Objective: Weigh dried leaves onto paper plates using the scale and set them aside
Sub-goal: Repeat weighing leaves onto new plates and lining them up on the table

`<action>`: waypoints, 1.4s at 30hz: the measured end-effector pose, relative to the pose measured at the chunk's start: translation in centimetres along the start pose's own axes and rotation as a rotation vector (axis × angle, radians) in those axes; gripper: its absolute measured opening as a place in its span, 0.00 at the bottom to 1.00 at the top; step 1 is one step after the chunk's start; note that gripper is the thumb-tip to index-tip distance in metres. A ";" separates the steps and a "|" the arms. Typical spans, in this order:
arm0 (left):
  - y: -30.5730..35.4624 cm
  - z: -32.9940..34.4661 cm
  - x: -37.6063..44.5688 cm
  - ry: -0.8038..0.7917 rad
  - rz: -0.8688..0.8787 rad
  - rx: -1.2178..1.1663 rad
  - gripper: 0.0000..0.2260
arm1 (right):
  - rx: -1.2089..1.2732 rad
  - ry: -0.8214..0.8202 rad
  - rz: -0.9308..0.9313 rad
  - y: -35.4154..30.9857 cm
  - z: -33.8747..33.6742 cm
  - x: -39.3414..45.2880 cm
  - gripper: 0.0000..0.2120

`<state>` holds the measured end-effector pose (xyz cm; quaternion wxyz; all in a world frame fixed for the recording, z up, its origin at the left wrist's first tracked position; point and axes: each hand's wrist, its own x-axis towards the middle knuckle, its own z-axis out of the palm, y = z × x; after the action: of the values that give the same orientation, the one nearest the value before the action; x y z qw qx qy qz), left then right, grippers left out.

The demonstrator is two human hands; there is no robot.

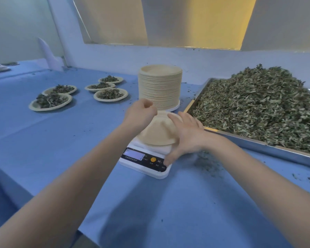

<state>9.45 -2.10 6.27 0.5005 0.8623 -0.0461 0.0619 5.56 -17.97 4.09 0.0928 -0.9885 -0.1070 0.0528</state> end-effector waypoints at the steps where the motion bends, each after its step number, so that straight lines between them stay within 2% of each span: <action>1: -0.3 -0.4 0.0 0.030 0.000 -0.009 0.17 | -0.021 0.004 0.005 0.0 0.1 0.0 0.68; 7: -1.4 -1.6 0.2 0.166 -0.017 -0.078 0.15 | -0.036 0.030 0.003 -0.9 -0.4 0.1 0.68; 15: -2.7 -2.3 0.4 0.166 -0.090 -0.112 0.16 | -0.167 -0.006 -0.021 -1.9 -1.0 0.8 0.72; 19: -3.6 -2.6 0.4 0.159 -0.144 -0.153 0.16 | -0.155 -0.029 0.005 -1.5 -0.7 0.6 0.72; 34: -4.0 -4.2 -0.1 0.113 -0.229 -0.159 0.14 | 0.276 0.068 -0.032 -0.7 -1.5 0.2 0.67; 38: -3.6 -4.3 -0.3 0.098 -0.205 -0.150 0.07 | 0.354 0.062 -0.050 -0.6 -1.6 0.4 0.64; 42: -2.4 -3.8 -0.4 0.087 -0.132 -0.135 0.07 | 0.382 0.083 -0.082 -0.3 -1.7 0.8 0.57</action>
<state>9.18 2.41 6.01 0.5618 0.8244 0.0282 0.0629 6.44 -17.83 5.71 0.2850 -0.9491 -0.1311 0.0275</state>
